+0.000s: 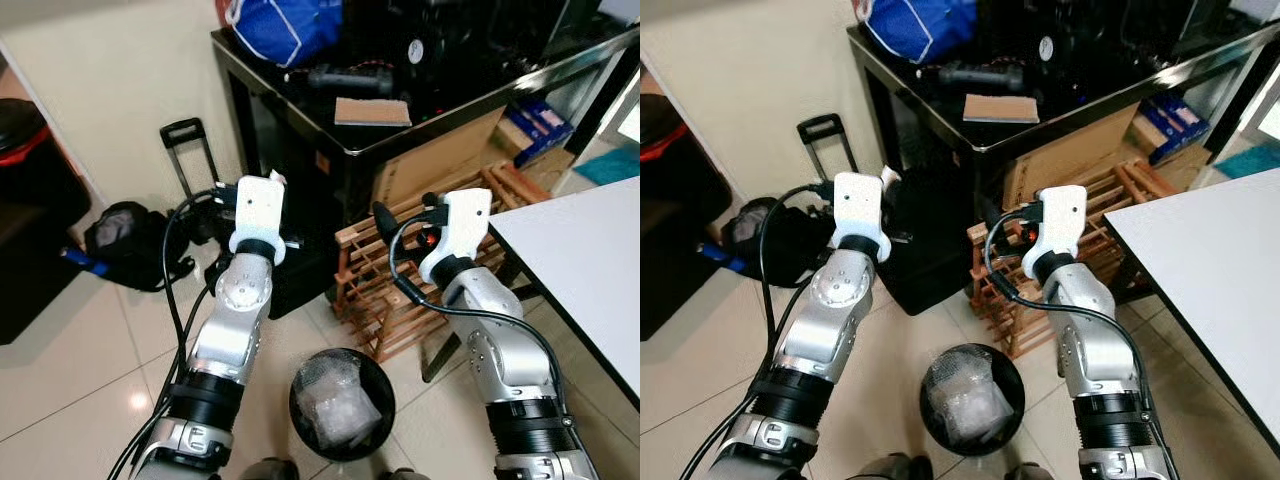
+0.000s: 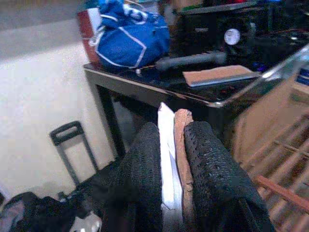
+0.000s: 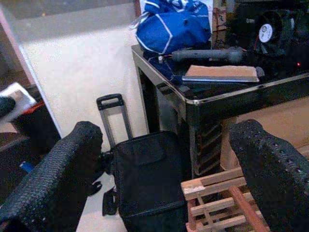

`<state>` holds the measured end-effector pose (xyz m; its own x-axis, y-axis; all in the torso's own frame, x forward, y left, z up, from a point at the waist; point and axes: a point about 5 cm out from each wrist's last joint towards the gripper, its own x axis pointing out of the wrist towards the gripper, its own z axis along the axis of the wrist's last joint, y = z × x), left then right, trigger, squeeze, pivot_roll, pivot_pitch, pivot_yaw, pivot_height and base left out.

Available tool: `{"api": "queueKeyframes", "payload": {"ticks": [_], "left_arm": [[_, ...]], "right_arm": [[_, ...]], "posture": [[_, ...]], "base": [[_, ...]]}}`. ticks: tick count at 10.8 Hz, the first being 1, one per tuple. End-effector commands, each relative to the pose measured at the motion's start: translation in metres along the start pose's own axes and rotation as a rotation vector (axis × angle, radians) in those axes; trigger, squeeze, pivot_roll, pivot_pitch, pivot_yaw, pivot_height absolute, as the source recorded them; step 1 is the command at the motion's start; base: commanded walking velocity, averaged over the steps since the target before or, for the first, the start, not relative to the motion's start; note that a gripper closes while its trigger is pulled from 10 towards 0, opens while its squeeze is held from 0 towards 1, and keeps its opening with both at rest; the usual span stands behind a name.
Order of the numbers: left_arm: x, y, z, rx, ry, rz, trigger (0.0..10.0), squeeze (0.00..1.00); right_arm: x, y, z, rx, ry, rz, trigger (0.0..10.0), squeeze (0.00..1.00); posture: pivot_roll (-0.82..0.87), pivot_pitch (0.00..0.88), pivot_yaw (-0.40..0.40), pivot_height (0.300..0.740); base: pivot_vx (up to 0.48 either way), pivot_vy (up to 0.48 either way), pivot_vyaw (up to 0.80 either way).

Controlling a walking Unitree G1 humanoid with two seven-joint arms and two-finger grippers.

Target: Picking trash to rubbish bin

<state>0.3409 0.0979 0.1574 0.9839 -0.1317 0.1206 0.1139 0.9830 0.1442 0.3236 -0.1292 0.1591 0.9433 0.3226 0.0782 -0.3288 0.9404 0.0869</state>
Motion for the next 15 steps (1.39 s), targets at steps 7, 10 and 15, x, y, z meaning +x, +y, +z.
{"api": "queueKeyframes", "payload": {"ticks": [7, 10, 15], "left_arm": [[-0.021, -0.007, -0.090, -0.037, 0.278, -0.093, 10.0, 0.00], [-0.033, -0.013, -0.108, -0.029, 0.319, -0.135, 10.0, 0.00], [-0.063, -0.039, -0.139, -0.042, 0.457, -0.234, 10.0, 0.00]], "right_arm": [[-0.023, -0.013, -0.036, -0.075, 0.201, 0.055, 10.0, 0.00], [-0.050, -0.014, -0.079, -0.145, 0.489, 0.184, 10.0, 0.00], [-0.082, 0.004, -0.098, -0.108, 0.616, 0.233, 10.0, 0.00]], "posture": [[-0.07, 0.188, 0.013, 0.740], [-0.08, 0.222, -0.001, 0.740], [-0.11, 0.312, -0.030, 0.740]], "base": [[0.000, 0.000, 0.00], [0.000, 0.000, 0.00], [0.000, 0.000, 0.00]]}}
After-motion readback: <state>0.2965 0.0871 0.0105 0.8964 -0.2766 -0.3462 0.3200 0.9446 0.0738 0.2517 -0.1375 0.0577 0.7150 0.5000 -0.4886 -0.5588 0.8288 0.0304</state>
